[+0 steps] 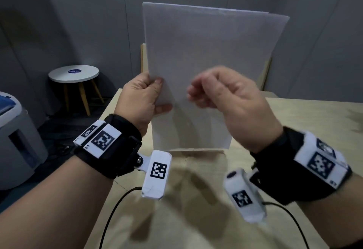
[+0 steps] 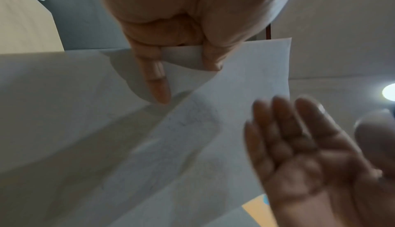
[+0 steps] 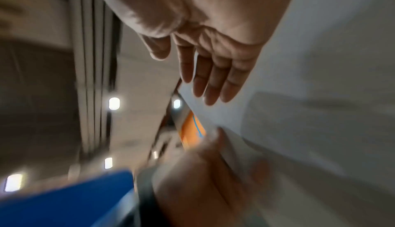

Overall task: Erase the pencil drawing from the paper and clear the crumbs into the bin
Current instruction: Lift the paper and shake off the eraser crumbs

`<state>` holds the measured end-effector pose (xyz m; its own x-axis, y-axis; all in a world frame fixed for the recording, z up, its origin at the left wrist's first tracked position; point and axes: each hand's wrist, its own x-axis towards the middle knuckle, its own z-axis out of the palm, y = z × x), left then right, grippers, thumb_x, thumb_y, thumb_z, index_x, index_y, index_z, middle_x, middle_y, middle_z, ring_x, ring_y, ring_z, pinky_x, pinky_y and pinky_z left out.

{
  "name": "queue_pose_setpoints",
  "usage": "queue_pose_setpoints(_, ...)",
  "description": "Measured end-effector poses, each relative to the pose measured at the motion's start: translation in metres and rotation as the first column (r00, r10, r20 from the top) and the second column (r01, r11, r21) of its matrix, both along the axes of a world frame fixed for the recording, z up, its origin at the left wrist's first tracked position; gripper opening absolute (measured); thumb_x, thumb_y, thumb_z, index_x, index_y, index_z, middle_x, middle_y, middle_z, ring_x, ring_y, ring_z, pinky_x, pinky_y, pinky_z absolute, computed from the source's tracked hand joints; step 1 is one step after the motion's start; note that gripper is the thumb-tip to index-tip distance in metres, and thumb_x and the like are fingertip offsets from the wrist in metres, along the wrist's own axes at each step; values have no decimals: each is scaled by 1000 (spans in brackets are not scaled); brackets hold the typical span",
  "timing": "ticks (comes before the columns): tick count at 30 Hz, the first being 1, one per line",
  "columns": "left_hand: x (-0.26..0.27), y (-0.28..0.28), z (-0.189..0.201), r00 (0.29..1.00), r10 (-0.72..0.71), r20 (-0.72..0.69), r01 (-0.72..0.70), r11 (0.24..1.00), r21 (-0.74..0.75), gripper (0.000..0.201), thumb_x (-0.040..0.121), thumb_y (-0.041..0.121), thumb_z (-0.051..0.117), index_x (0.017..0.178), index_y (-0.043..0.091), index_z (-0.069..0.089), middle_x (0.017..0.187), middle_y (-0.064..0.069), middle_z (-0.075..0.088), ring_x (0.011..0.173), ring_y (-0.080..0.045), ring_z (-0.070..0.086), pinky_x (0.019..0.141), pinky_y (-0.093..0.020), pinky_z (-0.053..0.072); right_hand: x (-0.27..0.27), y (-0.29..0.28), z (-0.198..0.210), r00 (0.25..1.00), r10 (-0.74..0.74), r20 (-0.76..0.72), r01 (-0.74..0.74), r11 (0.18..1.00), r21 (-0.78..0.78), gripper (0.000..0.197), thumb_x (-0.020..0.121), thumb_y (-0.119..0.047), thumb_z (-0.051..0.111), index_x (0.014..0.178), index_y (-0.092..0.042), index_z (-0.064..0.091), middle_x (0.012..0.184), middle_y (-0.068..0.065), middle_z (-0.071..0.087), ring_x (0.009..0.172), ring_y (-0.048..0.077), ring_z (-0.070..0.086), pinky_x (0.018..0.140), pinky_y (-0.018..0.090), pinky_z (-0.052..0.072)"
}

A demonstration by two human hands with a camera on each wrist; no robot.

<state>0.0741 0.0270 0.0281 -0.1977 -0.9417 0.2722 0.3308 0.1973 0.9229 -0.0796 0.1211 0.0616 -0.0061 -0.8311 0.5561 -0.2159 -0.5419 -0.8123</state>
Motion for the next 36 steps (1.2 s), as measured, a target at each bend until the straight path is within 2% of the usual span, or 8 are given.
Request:
queue_pose_setpoints(5, -1, 4, 1, 999, -45, -23, 45, 999, -8, 23, 104, 8, 47, 103, 18, 67, 107, -7, 69, 90, -25, 65, 53, -26, 60, 6, -33, 12, 922, 48, 384, -132, 972, 195, 30, 100, -37, 46, 92, -12, 60, 84, 10, 68, 80, 29, 66, 80, 41, 48)
queue_pose_setpoints(9, 5, 1, 5, 999, -33, -33, 32, 999, -35, 22, 104, 9, 47, 102, 19, 67, 107, -6, 70, 88, -23, 66, 49, -25, 58, 5, -22, -74, 999, -38, -36, 51, 835, 548, 23, 102, -24, 51, 84, -12, 59, 80, 11, 62, 72, 22, 58, 67, 35, 42)
queue_pose_setpoints(11, 7, -1, 5, 999, -29, -18, 28, 999, -43, 22, 104, 10, 47, 100, 19, 66, 107, -8, 69, 89, -24, 65, 49, -25, 58, 4, -18, -71, 991, -21, -132, 84, 869, 488, 20, 101, -20, 54, 89, -7, 62, 85, 15, 63, 72, 18, 57, 65, 30, 43)
queue_pose_setpoints(17, 6, 3, 4, 998, -60, -20, 59, 998, -34, 20, 104, 11, 47, 107, 17, 66, 110, -10, 68, 88, -23, 65, 48, -24, 57, -8, -35, 3, 931, 45, 363, -130, 968, 213, 17, 97, -27, 55, 91, -12, 60, 85, 10, 67, 74, 21, 67, 71, 30, 52)
queue_pose_setpoints(23, 10, 3, 9, 999, -28, -21, 27, 998, -56, 21, 105, 12, 47, 103, 19, 66, 107, -6, 68, 88, -23, 65, 47, -23, 56, -14, -22, -83, 917, -13, -400, 222, 847, 482, 30, 90, -33, 65, 87, -3, 64, 81, 19, 67, 74, 31, 62, 72, 43, 50)
queue_pose_setpoints(27, 8, 4, 10, 1000, -24, -8, 23, 997, -69, 21, 105, 13, 47, 104, 21, 67, 110, -6, 68, 91, -24, 65, 47, -24, 55, -10, -20, -13, 999, -9, 39, -2, 966, 257, 13, 96, -15, 60, 84, -9, 63, 85, 14, 66, 78, 23, 58, 70, 27, 49)
queue_pose_setpoints(31, 5, 7, 14, 998, -40, -52, 36, 998, -60, 21, 104, 11, 48, 101, 20, 67, 107, -4, 70, 88, -22, 66, 46, -23, 55, -9, -31, -4, 965, 14, 263, -80, 967, 241, 12, 99, -11, 54, 88, -10, 60, 84, 12, 64, 74, 22, 62, 75, 34, 54)
queue_pose_setpoints(36, 7, 6, 16, 999, -7, -31, 4, 996, -86, 21, 104, 11, 49, 100, 21, 67, 106, -5, 69, 88, -23, 65, 46, -24, 55, -17, -25, -96, 915, 1, -403, 240, 803, 546, 15, 87, -31, 68, 84, -16, 67, 76, 0, 63, 68, 12, 54, 67, 30, 43)
